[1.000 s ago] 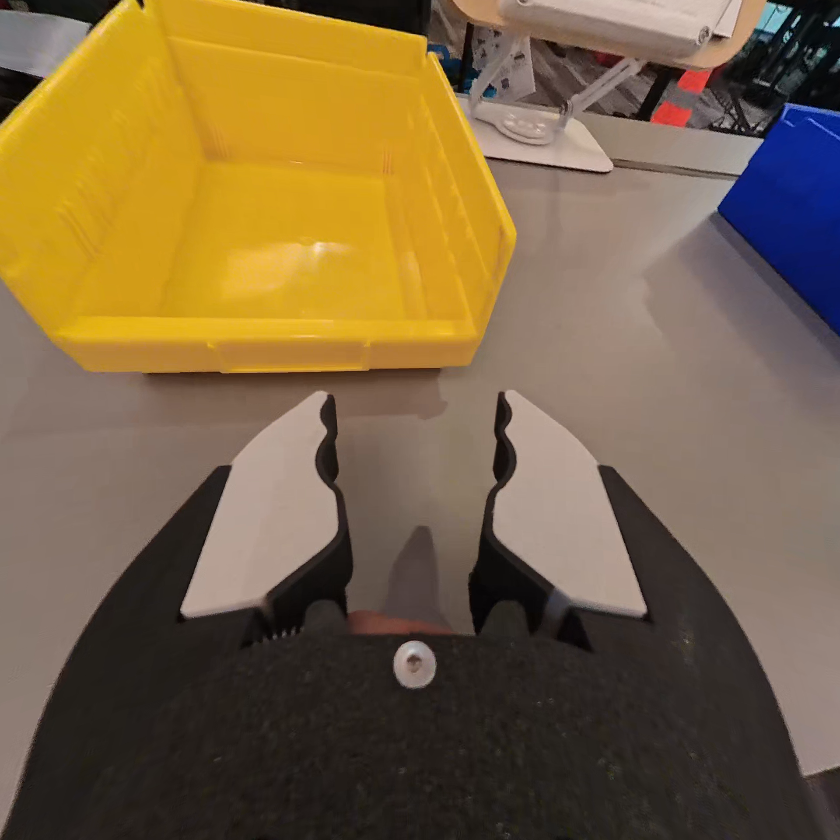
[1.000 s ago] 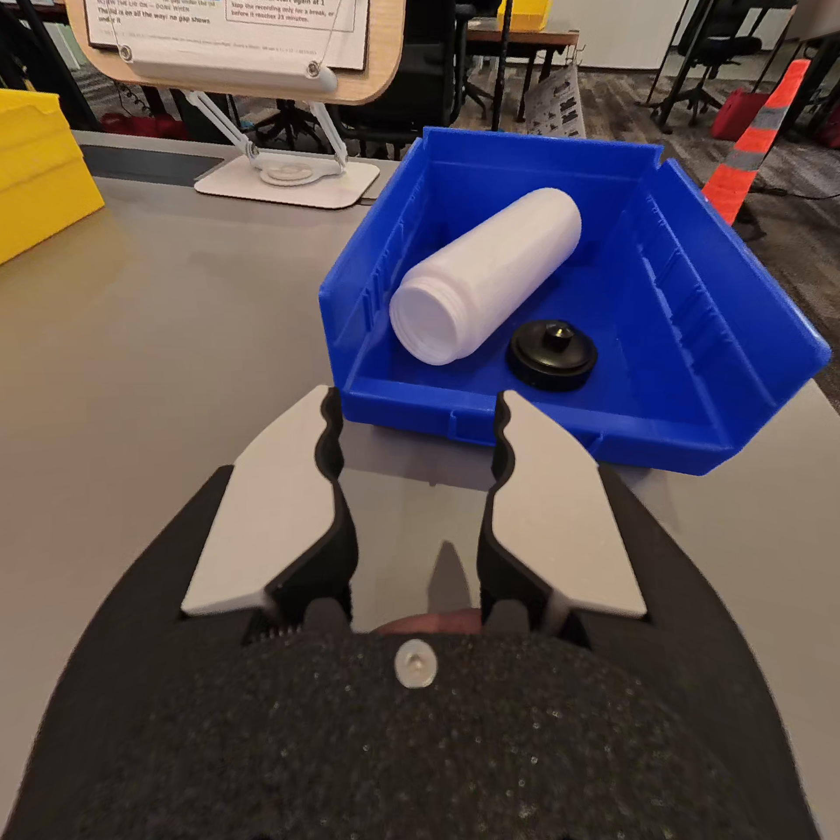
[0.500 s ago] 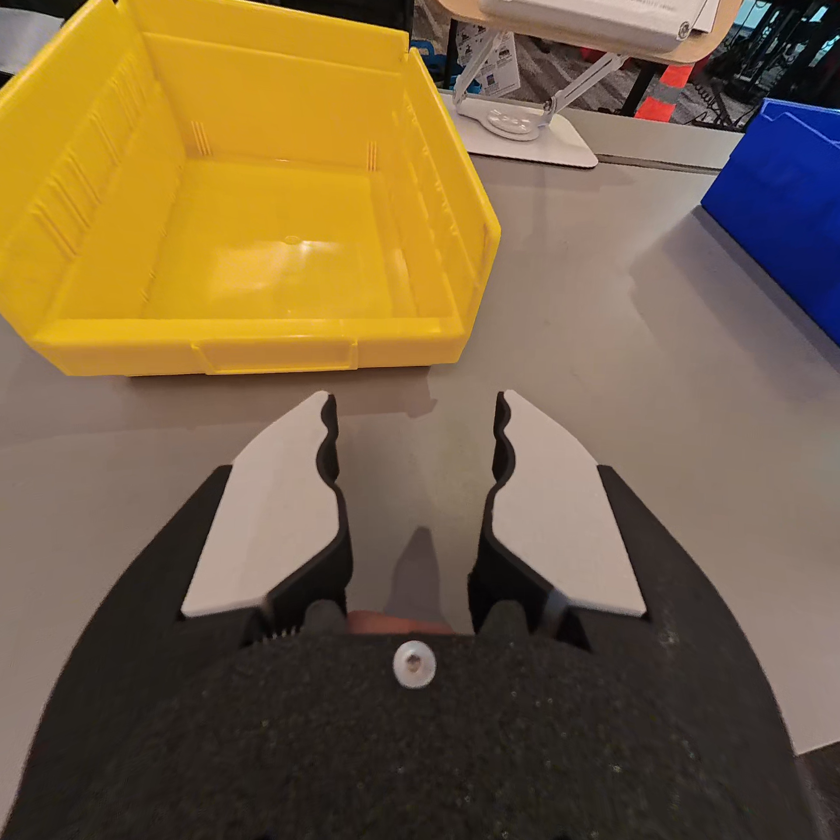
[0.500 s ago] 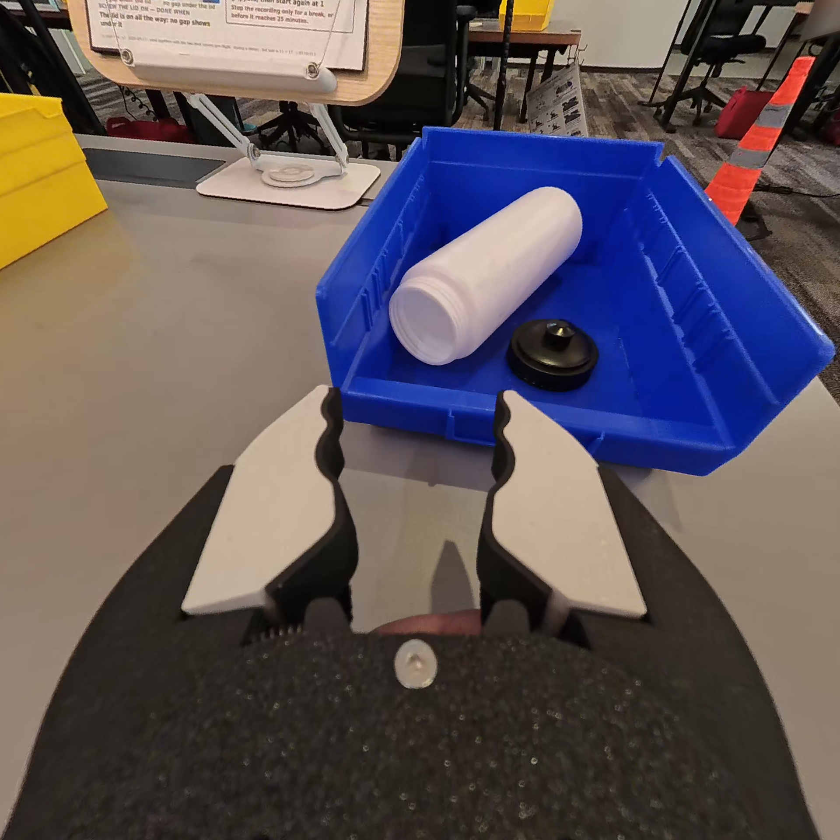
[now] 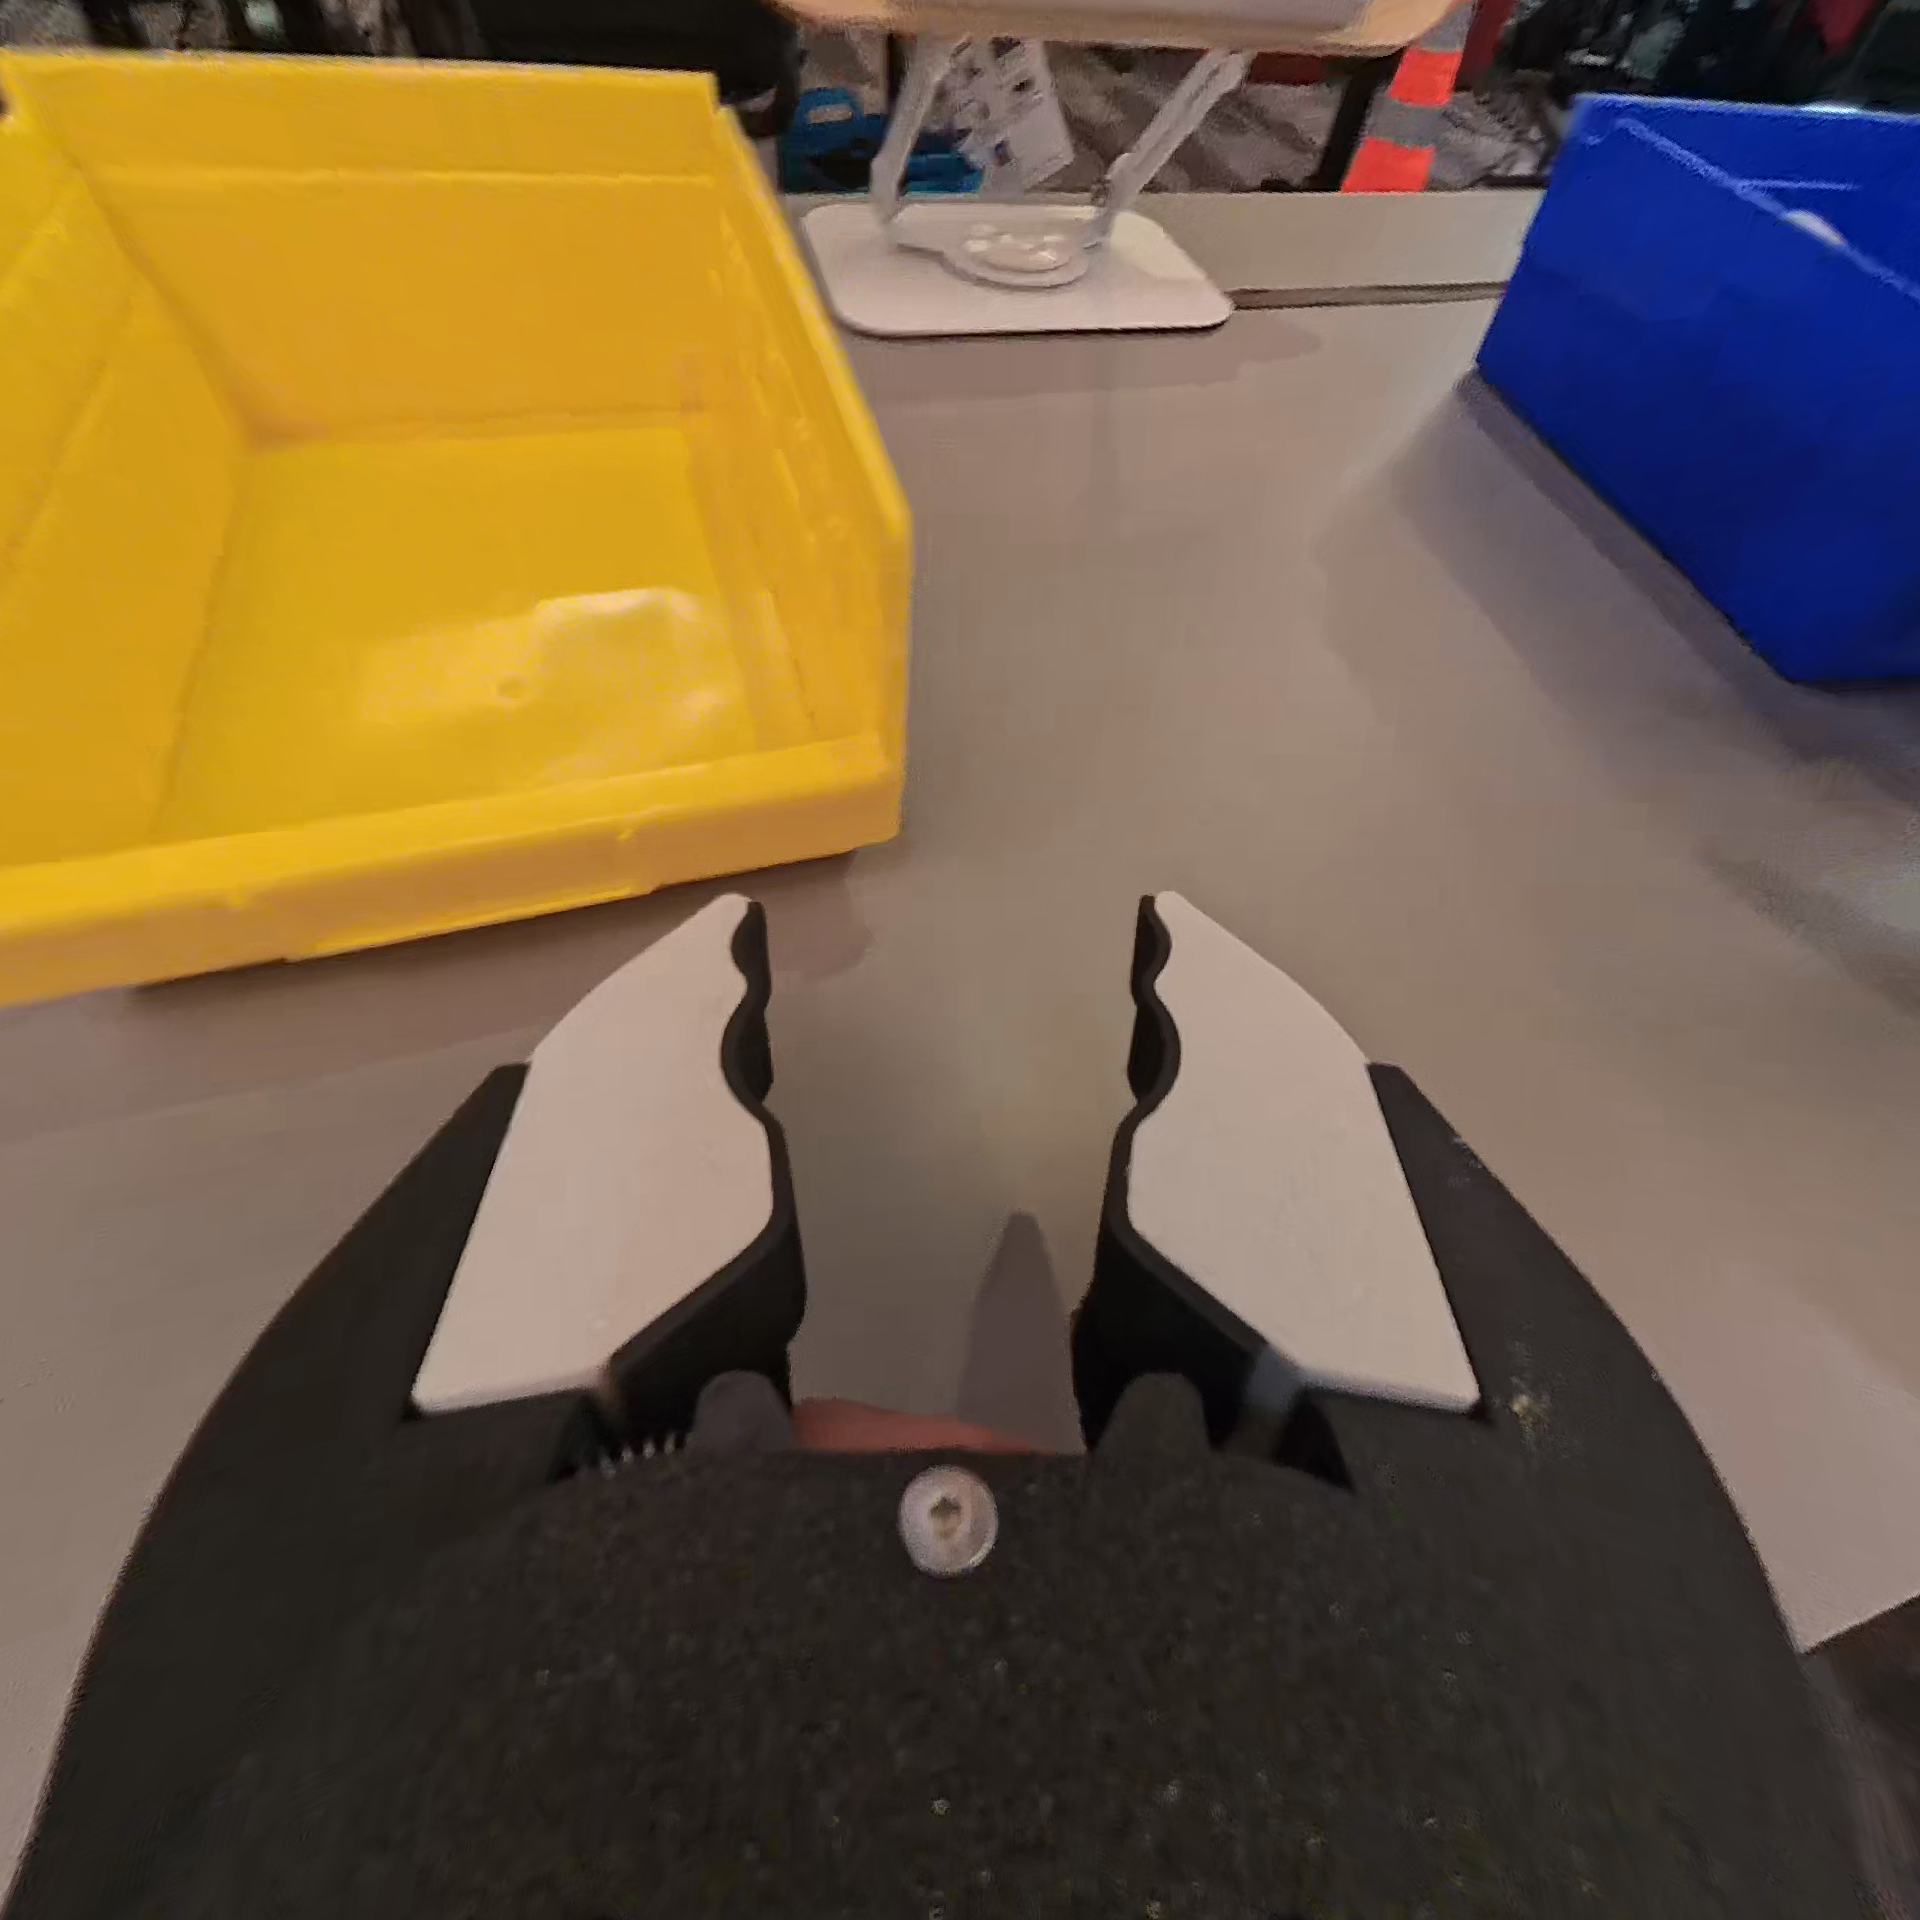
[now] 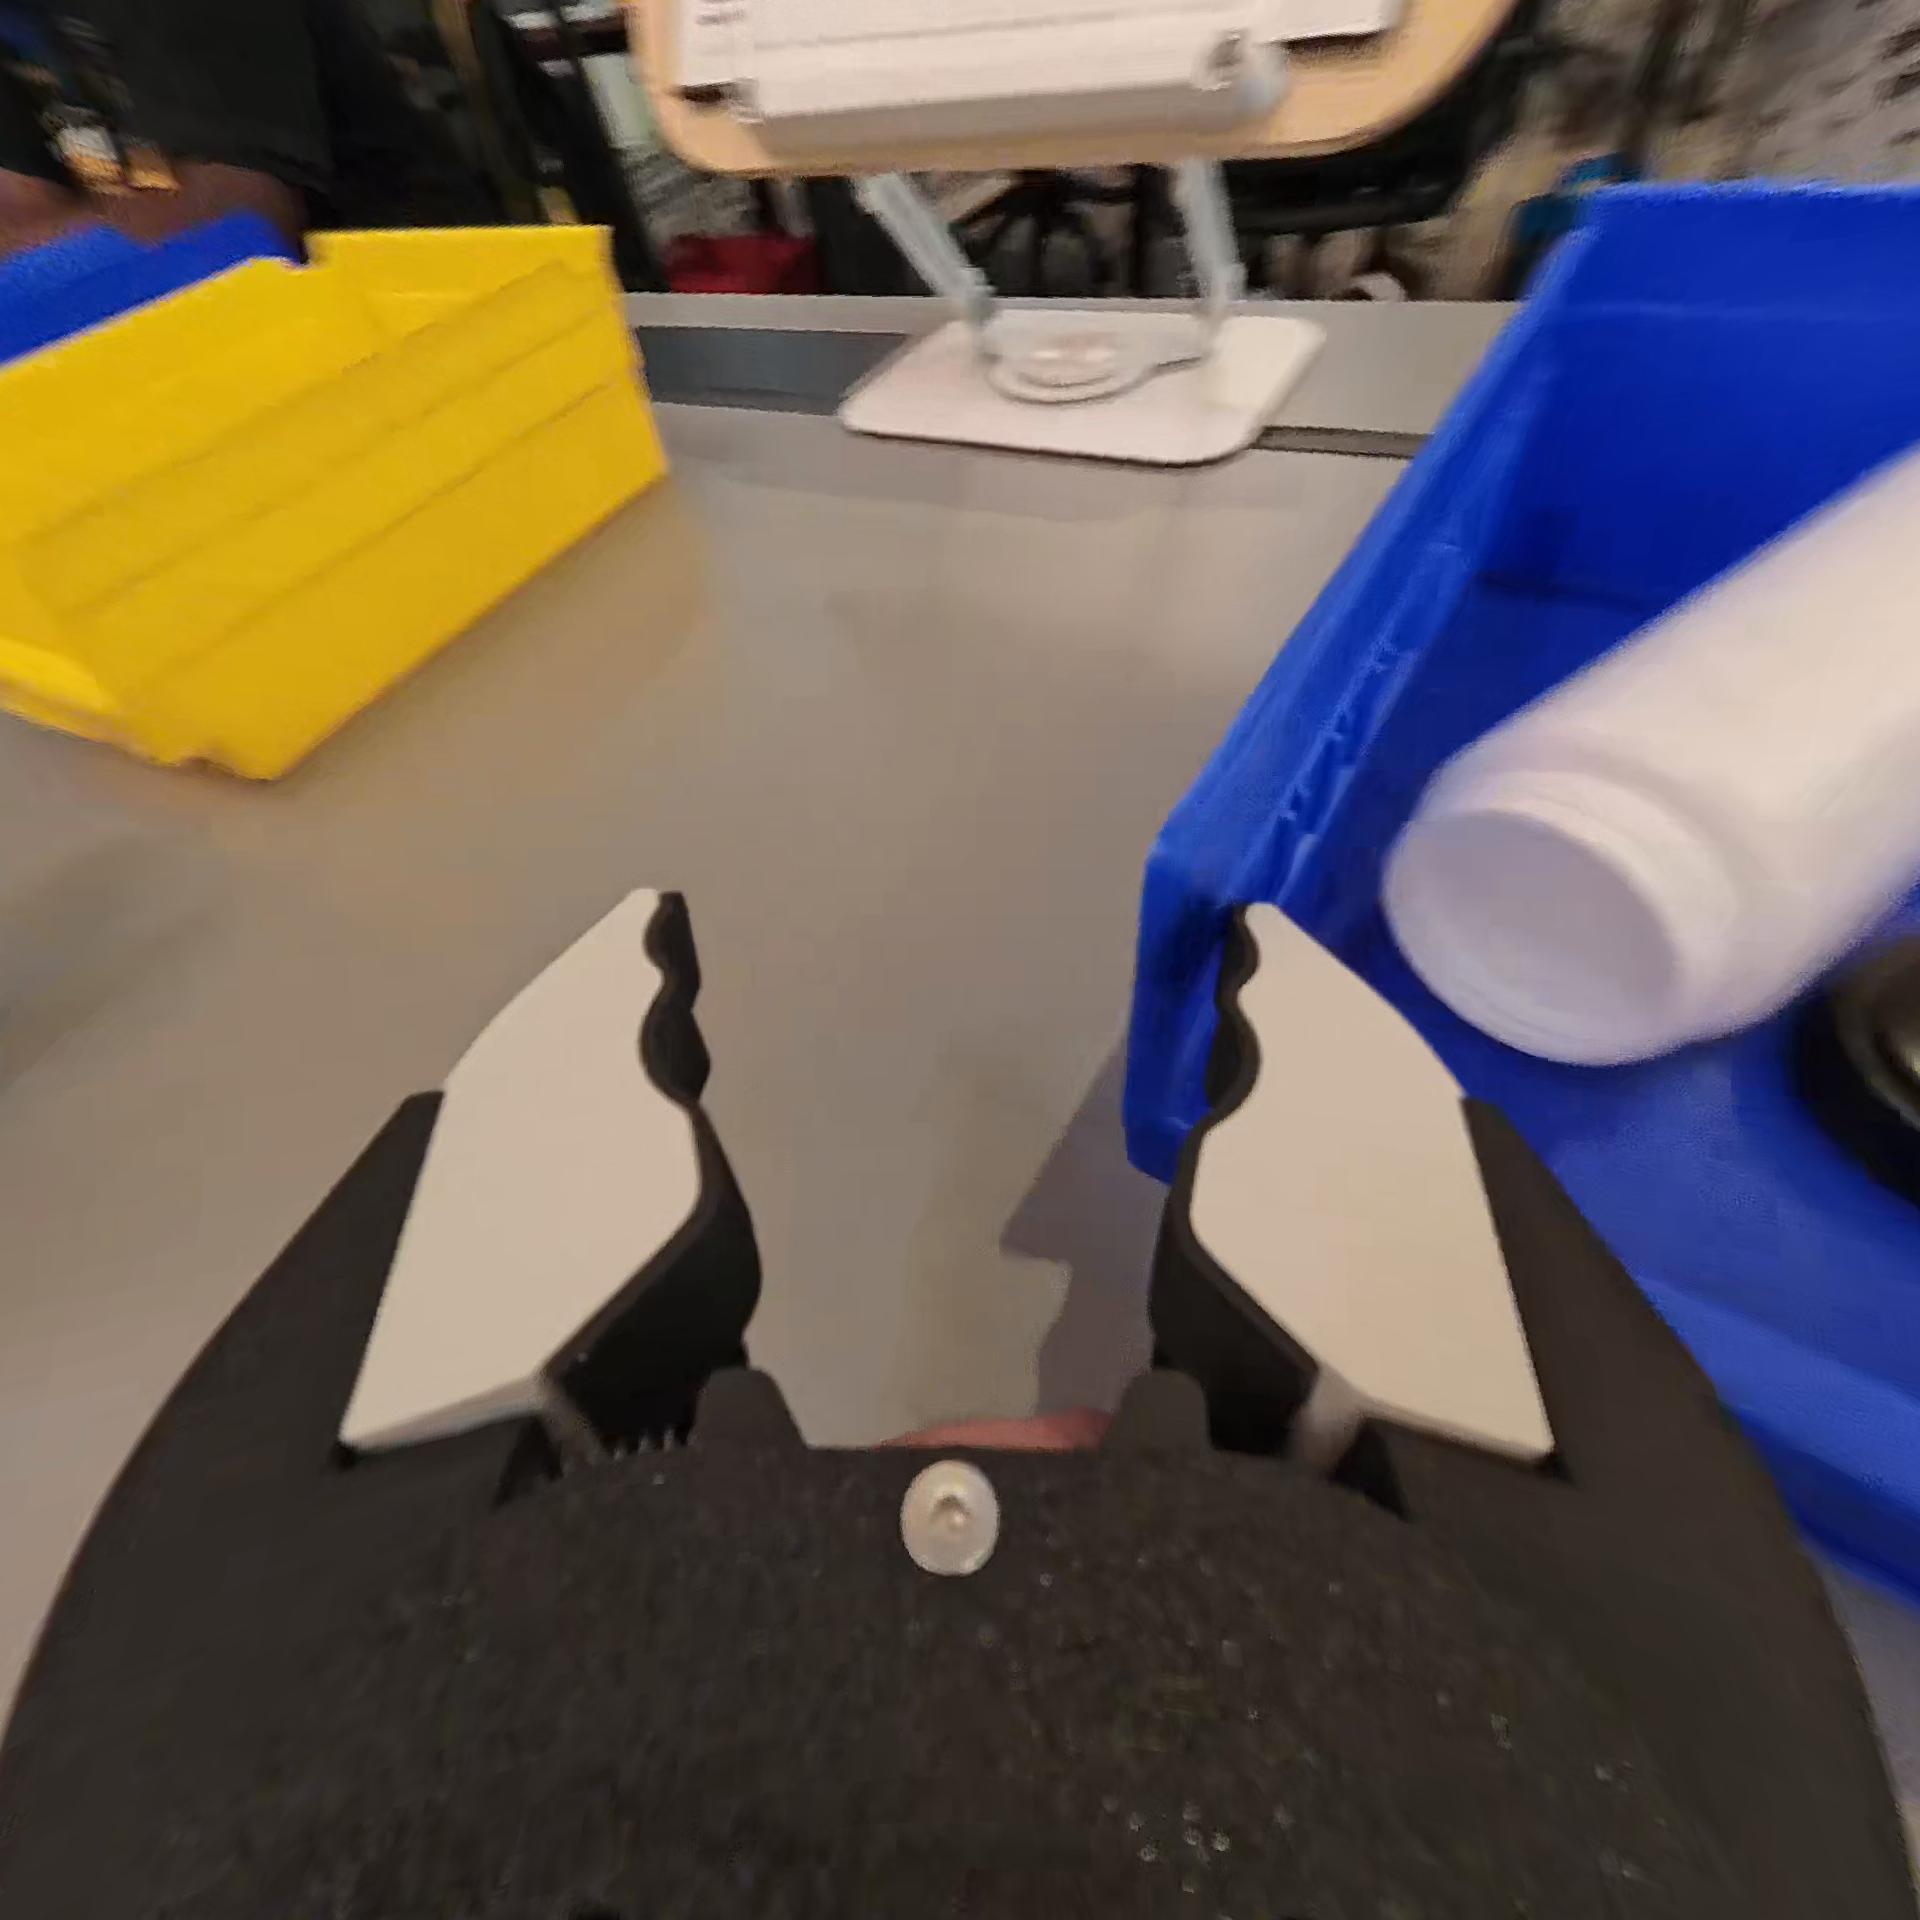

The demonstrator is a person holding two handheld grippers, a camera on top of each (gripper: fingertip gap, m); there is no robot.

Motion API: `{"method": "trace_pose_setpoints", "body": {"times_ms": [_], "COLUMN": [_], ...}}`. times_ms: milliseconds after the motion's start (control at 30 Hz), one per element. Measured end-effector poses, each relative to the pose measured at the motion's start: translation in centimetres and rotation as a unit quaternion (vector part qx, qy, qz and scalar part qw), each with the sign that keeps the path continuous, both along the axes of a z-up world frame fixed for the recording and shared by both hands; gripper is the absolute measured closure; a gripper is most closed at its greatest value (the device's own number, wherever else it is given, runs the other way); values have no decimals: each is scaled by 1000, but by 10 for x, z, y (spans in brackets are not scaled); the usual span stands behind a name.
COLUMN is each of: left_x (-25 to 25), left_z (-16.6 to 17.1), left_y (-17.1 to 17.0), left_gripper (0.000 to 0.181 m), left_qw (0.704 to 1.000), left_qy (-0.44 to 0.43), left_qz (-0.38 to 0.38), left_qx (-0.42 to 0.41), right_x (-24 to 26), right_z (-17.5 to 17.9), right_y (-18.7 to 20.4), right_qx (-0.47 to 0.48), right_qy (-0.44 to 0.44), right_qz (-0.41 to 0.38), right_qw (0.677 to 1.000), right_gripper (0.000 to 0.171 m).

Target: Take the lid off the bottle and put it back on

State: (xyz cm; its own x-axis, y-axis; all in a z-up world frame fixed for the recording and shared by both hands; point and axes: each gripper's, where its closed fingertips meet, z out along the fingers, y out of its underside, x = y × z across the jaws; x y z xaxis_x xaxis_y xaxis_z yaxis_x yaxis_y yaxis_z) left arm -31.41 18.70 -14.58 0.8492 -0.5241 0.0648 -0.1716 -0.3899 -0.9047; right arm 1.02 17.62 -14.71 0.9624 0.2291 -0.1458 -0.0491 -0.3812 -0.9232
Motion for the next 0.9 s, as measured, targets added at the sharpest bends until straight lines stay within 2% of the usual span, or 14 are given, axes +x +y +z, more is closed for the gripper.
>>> {"method": "trace_pose_setpoints", "body": {"times_ms": [33, 100, 233, 300, 367, 433, 533, 567, 600, 667, 700, 733, 833, 900], "left_x": [12, 46, 133, 182, 233, 276, 318, 326, 328, 326, 324, 321, 298, 275], "left_z": [3, 5, 5, 7, 14, 13, -9, -15, -19, -18, -18, -18, -11, -2], "left_y": [-2, -8, -15, -15, -12, -4, 13, 16, 20, 25, 25, 24, 24, 21], "left_gripper": [114, 104, 104, 104, 104, 106, 114, 130, 160, 176, 177, 178, 177, 176], "left_qw": [1000, 997, 988, 981, 976, 976, 982, 984, 987, 992, 992, 992, 994, 994], "left_qy": [-1, -8, -18, -19, -14, 9, 63, 67, 69, 52, 56, 60, 56, 58], "left_qz": [-16, -69, -154, -191, -216, -215, -176, -165, -146, -112, -109, -107, -96, -88], "left_qx": [10, 16, 11, 15, 28, 31, -3, -12, -15, -18, -17, -15, -8, 0], "right_x": [-13, -35, -34, -11, 34, 88, 145, 153, 154, 148, 145, 145, 142, 124], "right_z": [3, 21, 39, 52, 67, 64, 46, 35, 22, -4, -15, -22, -18, -13], "right_y": [-2, -15, -47, -58, -66, -76, -88, -87, -83, -73, -68, -65, -61, -57], "right_qx": [-2, 42, 101, 141, 175, 159, 102, 76, 48, 1, -26, -46, -61, -62], "right_qy": [14, 40, -9, -49, -72, -81, -88, -85, -74, -33, -29, -33, -4, 4], "right_qz": [36, 96, 87, 24, -100, -232, -345, -353, -347, -325, -314, -313, -320, -310], "right_qw": [999, 994, 991, 989, 977, 956, 929, 929, 934, 945, 948, 948, 945, 949], "right_gripper": [83, 110, 107, 109, 118, 128, 118, 115, 113, 112, 117, 136, 166, 167]}}
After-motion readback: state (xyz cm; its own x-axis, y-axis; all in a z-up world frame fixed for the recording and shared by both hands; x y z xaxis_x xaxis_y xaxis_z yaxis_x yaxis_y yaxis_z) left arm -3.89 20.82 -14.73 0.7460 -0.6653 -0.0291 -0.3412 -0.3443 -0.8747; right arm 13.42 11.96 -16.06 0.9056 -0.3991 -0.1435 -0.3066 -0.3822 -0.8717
